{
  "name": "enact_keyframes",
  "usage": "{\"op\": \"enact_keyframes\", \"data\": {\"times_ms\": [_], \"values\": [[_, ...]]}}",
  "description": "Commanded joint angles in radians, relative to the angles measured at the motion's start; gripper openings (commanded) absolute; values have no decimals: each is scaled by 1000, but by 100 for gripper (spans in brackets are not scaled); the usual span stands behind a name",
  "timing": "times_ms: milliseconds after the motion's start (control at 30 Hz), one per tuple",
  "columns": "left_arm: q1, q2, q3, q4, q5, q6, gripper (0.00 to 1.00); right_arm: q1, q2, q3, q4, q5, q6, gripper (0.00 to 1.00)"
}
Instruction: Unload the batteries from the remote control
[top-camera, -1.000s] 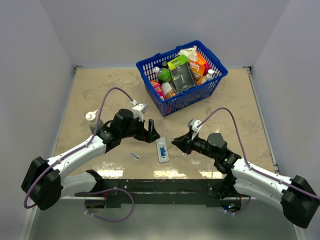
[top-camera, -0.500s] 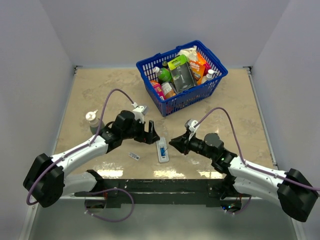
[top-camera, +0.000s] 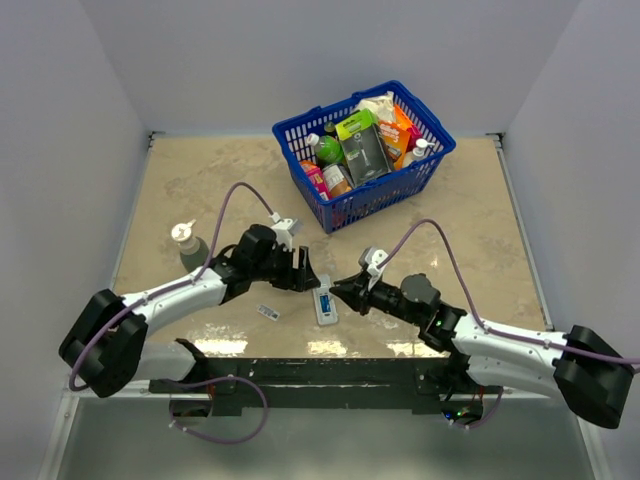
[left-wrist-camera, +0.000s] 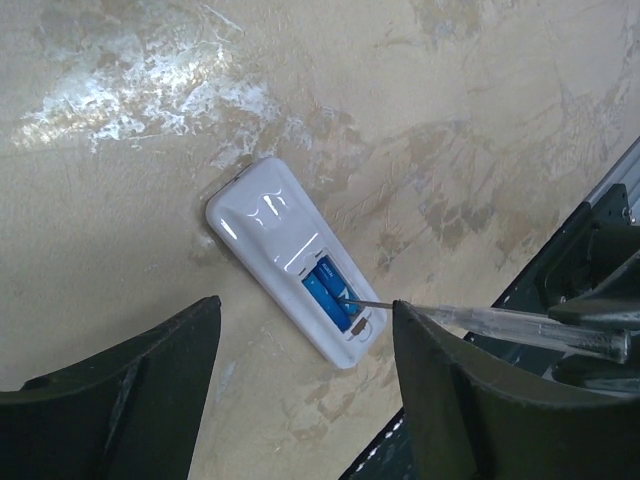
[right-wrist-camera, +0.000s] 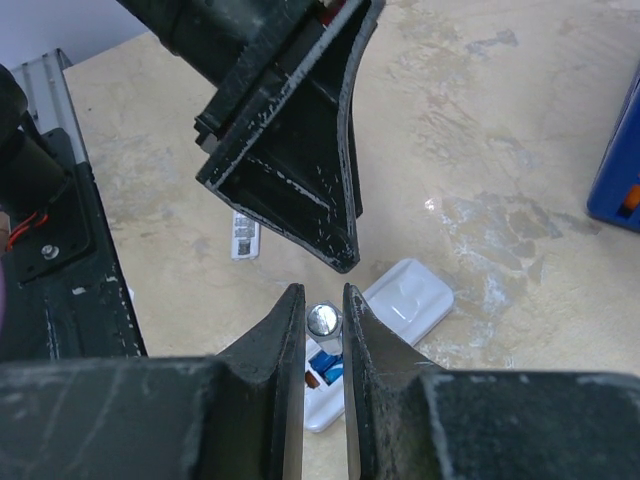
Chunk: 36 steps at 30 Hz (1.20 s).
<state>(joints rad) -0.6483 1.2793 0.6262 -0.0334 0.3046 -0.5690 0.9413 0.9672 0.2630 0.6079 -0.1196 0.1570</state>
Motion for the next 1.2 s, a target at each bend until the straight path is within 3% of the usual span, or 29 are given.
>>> {"op": "enact_keyframes", "data": {"times_ms": [0,333,533,800,1033,1167], "values": [[4,26,-16,85,50,-37,72,51,-4,-27,18,26,-25,0],[6,84,-39,150,70,-34,56,68,19,-65,23,81,56,0],[6,141,-42,179,67,-42,45,80,45,-67,70,15,41,0],[6,181,-48,187,70,-58,42,113,94,28,3,-77,-132,0],[4,212,-69,233,88,-57,42,113,120,-42,107,-95,-88,0],[4,221,-69,234,91,-54,39,113,128,-73,122,7,-11,0]]}}
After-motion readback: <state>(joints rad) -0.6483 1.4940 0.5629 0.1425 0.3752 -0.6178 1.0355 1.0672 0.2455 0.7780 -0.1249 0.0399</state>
